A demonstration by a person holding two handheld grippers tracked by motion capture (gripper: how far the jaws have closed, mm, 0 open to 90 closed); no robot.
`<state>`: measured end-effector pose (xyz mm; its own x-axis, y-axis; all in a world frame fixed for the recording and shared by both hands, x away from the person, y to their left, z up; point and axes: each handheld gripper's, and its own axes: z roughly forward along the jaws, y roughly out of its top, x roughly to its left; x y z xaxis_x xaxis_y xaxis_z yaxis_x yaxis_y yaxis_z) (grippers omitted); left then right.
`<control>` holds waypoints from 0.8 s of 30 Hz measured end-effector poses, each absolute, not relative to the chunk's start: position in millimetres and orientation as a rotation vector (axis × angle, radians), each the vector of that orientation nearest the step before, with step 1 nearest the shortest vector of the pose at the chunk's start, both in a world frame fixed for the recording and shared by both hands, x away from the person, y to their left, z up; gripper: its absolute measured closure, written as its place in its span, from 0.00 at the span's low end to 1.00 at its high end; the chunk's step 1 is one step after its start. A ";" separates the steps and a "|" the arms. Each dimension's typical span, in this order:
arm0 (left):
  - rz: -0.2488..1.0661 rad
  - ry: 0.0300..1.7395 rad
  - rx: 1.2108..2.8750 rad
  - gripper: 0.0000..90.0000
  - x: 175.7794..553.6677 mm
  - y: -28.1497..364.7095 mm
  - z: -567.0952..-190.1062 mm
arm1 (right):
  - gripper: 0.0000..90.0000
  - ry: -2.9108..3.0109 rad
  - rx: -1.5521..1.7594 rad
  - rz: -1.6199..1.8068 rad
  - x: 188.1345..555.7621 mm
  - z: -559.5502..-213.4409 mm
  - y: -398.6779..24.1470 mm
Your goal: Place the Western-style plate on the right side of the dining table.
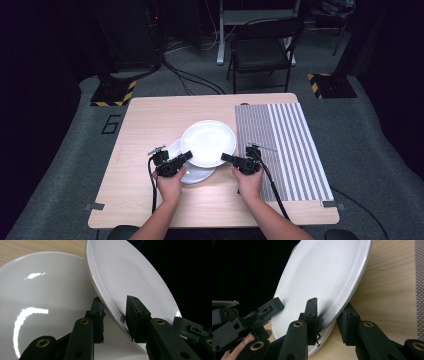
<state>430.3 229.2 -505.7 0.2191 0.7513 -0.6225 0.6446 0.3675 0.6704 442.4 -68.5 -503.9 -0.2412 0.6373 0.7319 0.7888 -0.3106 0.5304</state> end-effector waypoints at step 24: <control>0.138 1.455 1.364 0.74 432.1 205.9 -491.8 | 0.77 -1.797 -1.859 -1.618 443.4 -491.5 -87.6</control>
<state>432.1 205.9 -491.8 0.2435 0.7656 -0.5955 0.6402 0.3343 0.6917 443.4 -87.6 -491.5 -0.2544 0.6684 0.6990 0.7650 -0.3031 0.5683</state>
